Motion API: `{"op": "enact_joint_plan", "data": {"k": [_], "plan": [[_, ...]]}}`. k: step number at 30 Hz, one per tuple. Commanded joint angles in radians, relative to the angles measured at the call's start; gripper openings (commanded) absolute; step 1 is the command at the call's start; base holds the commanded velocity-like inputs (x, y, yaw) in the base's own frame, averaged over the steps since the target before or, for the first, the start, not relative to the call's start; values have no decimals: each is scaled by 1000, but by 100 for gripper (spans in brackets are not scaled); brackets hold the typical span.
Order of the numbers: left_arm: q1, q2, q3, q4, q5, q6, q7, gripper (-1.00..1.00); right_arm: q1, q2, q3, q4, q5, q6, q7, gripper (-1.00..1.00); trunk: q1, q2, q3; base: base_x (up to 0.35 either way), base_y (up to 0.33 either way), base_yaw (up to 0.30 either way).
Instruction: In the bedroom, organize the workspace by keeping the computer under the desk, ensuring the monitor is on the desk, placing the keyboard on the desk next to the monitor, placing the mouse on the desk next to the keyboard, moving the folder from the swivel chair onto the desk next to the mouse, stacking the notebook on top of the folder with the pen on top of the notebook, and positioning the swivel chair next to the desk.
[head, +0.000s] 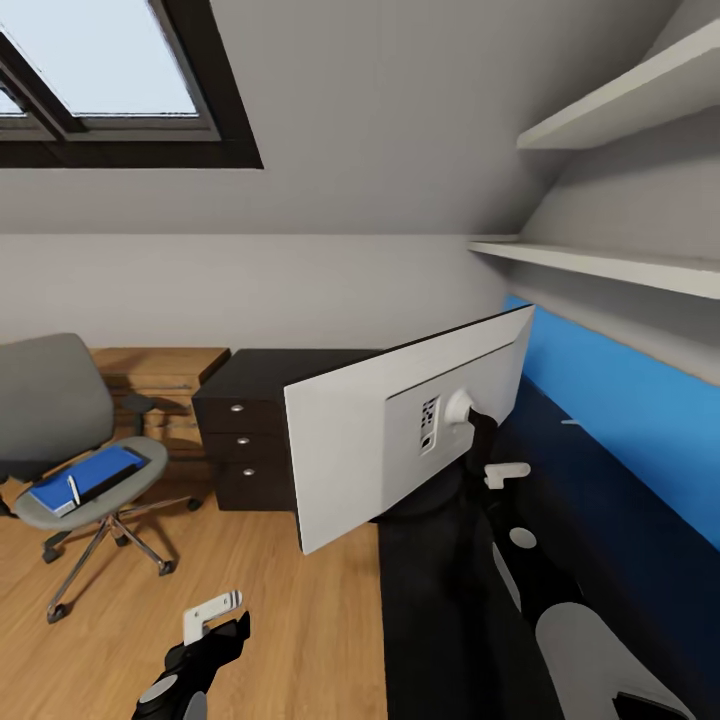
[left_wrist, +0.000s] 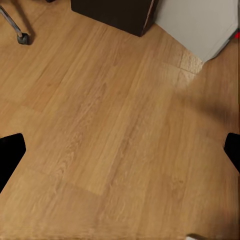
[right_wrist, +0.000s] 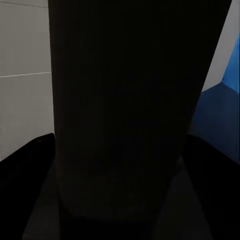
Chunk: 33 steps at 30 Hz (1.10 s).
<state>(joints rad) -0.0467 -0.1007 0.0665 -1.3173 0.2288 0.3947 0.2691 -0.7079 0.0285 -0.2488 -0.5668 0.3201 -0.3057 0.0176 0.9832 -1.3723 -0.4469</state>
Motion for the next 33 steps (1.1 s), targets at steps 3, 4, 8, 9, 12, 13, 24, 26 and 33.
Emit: {"op": "enact_joint_plan", "data": {"k": [3,4,8,9,12,13,24,26,33], "plan": [[-1,-1,8,-2,11,4,5,100,-1,1,-8,3,7,-4,1,-100,0,-1,-1,-147,-293,0],[-1,-1,23,-2,11,4,5,100,-1,1,-8,2,7,-4,1,-100,0,-1,-1,-101,-318,0],[-1,-1,44,-3,12,5,5,100,-1,1,-8,2,7,-4,1,-100,0,-1,-1,-86,-325,0],[-1,-1,46,-3,12,5,5,100,-1,1,-8,2,7,-4,1,-100,0,-1,-1,-79,-316,0],[-1,-1,48,-3,12,6,5,100,-1,0,-8,2,7,-4,1,-100,0,-1,-1,-47,-210,0],[-1,-1,48,-3,12,6,5,100,-1,0,-8,2,7,-4,2,-100,0,-1,-1,-11,-59,-19],[-1,-1,52,-3,11,4,6,100,-1,1,-7,2,8,-4,1,-100,0,-1,-1,-1,-8,-57],[-1,-1,52,-3,11,4,7,100,-1,1,-7,2,8,-4,1,-100,0,-1,-1,0,-40,-3],[-1,-1,53,-3,10,3,7,100,-1,-1,-7,2,8,-4,1,-100,0,-1,-1,0,-200,0]]}}
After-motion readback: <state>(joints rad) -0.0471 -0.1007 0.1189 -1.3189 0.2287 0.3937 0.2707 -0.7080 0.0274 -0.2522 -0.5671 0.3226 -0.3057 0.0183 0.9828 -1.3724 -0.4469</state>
